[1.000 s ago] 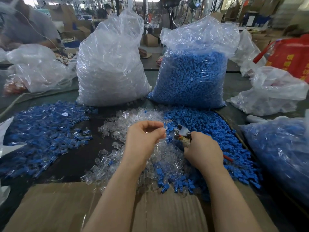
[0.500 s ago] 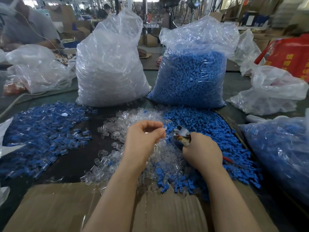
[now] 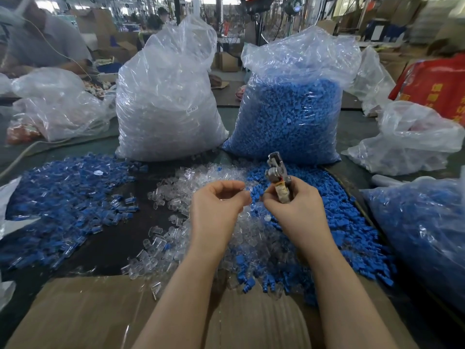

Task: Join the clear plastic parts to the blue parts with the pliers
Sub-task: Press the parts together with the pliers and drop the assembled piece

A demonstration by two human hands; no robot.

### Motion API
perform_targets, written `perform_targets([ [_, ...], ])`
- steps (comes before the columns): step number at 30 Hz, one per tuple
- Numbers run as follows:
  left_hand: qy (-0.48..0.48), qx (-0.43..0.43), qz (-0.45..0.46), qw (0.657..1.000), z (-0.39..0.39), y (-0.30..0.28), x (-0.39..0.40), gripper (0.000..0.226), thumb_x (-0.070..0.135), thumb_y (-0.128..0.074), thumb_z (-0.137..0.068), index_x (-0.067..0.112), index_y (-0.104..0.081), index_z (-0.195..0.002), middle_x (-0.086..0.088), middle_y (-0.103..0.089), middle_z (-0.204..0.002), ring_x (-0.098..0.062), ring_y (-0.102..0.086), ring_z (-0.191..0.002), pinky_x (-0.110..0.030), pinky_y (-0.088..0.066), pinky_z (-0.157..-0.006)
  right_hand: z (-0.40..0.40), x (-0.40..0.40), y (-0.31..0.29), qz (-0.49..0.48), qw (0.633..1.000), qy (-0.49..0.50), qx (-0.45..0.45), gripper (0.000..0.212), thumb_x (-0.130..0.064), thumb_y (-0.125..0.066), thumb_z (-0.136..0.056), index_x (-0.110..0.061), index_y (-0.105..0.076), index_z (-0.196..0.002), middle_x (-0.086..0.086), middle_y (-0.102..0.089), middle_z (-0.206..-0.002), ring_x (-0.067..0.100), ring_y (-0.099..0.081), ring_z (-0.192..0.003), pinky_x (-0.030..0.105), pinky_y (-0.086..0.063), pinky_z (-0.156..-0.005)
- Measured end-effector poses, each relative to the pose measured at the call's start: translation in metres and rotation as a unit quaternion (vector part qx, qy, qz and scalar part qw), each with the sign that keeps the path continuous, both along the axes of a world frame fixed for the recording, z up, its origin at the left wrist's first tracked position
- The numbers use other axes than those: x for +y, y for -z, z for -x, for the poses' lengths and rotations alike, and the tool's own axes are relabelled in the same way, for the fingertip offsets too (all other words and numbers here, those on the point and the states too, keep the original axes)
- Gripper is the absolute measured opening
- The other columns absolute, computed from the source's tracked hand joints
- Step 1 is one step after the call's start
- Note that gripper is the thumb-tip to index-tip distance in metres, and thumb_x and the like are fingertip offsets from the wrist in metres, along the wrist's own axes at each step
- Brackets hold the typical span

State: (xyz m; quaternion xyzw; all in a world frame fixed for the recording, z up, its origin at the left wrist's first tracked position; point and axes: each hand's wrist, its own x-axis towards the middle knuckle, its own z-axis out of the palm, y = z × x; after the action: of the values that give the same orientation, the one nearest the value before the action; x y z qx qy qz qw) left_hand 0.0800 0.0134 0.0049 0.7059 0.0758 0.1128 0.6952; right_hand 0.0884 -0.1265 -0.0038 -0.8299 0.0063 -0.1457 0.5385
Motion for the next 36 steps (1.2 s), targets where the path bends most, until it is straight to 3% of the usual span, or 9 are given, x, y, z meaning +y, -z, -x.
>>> perform_targets([
  [4,-0.007,-0.012,-0.025,1.000,0.001,0.000,-0.001,0.016,0.009,-0.081,-0.077,0.022,-0.075,-0.084,0.009,-0.074,-0.074,-0.003,-0.069,-0.070,-0.022,-0.057,-0.070,0.001,0.003,-0.002,-0.033,0.999,-0.016,-0.010,0.010,-0.030,-0.067,-0.070,-0.021,-0.063,-0.074,-0.006,-0.064,-0.066,0.005,-0.051,-0.055,0.036,-0.048,-0.057],
  [8,-0.019,-0.035,-0.064,0.997,0.001,-0.002,-0.004,0.015,0.012,-0.082,-0.077,0.025,-0.076,-0.080,0.012,-0.074,-0.073,0.001,-0.068,-0.066,-0.017,-0.054,-0.064,0.000,0.004,-0.002,0.037,0.999,0.009,-0.018,0.010,-0.029,-0.070,-0.070,-0.023,-0.062,-0.072,-0.012,-0.065,-0.069,0.008,-0.057,-0.058,0.035,-0.050,-0.057],
  [12,-0.023,-0.080,-0.131,0.988,0.003,-0.001,-0.008,0.017,0.008,-0.079,-0.079,0.024,-0.079,-0.086,0.016,-0.073,-0.073,0.007,-0.068,-0.071,-0.007,-0.051,-0.063,0.000,0.006,-0.003,0.089,0.996,0.031,-0.011,0.017,-0.034,-0.072,-0.069,-0.027,-0.057,-0.068,-0.012,-0.059,-0.059,0.004,-0.055,-0.058,0.027,-0.040,-0.052],
  [17,-0.021,-0.115,-0.172,0.978,0.004,0.001,-0.009,0.020,0.006,-0.077,-0.079,0.024,-0.079,-0.088,0.026,-0.067,-0.069,0.012,-0.065,-0.072,-0.003,-0.047,-0.064,0.000,0.007,-0.005,0.030,0.999,0.028,0.013,0.021,-0.044,-0.059,-0.058,-0.025,-0.060,-0.067,-0.015,-0.062,-0.059,0.007,-0.052,-0.052,0.030,-0.042,-0.051],
  [19,-0.013,-0.114,-0.167,0.979,0.005,0.002,-0.010,0.019,0.006,-0.077,-0.079,0.022,-0.079,-0.089,0.025,-0.068,-0.070,0.011,-0.066,-0.072,-0.003,-0.048,-0.065,0.000,0.007,-0.005,0.012,1.000,0.019,0.011,0.019,-0.041,-0.061,-0.060,-0.024,-0.062,-0.069,-0.017,-0.063,-0.063,0.009,-0.051,-0.052,0.032,-0.044,-0.051],
  [22,-0.010,-0.093,-0.121,0.988,0.004,0.002,-0.010,0.021,0.007,-0.079,-0.078,0.027,-0.077,-0.083,0.017,-0.073,-0.071,0.005,-0.068,-0.070,-0.009,-0.052,-0.066,0.000,0.005,-0.005,-0.030,0.999,-0.008,0.017,0.011,-0.031,-0.070,-0.073,-0.021,-0.066,-0.074,-0.005,-0.066,-0.066,0.007,-0.049,-0.051,0.036,-0.044,-0.052],
  [25,0.005,-0.053,-0.040,0.998,0.001,0.002,-0.008,0.017,0.006,-0.081,-0.077,0.023,-0.077,-0.082,0.008,-0.075,-0.074,-0.003,-0.070,-0.069,-0.019,-0.057,-0.067,-0.001,0.003,-0.006,-0.063,0.997,-0.029,0.017,0.011,-0.015,-0.070,-0.083,-0.024,-0.070,-0.076,-0.006,-0.070,-0.071,0.005,-0.056,-0.055,0.025,-0.047,-0.051],
  [31,0.015,-0.038,-0.007,0.999,0.002,0.003,-0.006,0.017,0.005,-0.080,-0.078,0.021,-0.075,-0.080,0.005,-0.075,-0.074,-0.006,-0.070,-0.069,-0.019,-0.056,-0.066,-0.003,0.003,-0.003,-0.036,0.998,-0.048,0.007,0.011,-0.016,-0.071,-0.085,-0.026,-0.071,-0.081,-0.014,-0.070,-0.075,0.001,-0.062,-0.062,0.017,-0.047,-0.054],
  [36,0.020,-0.011,0.048,0.999,0.002,0.002,-0.005,0.014,0.001,-0.075,-0.081,0.014,-0.073,-0.083,-0.001,-0.076,-0.076,-0.013,-0.073,-0.073,-0.020,-0.057,-0.067,-0.005,-0.005,-0.002,0.027,1.000,-0.002,0.013,0.006,-0.028,-0.070,-0.084,-0.023,-0.068,-0.082,-0.004,-0.069,-0.071,0.017,-0.063,-0.067,0.041,-0.054,-0.062],
])
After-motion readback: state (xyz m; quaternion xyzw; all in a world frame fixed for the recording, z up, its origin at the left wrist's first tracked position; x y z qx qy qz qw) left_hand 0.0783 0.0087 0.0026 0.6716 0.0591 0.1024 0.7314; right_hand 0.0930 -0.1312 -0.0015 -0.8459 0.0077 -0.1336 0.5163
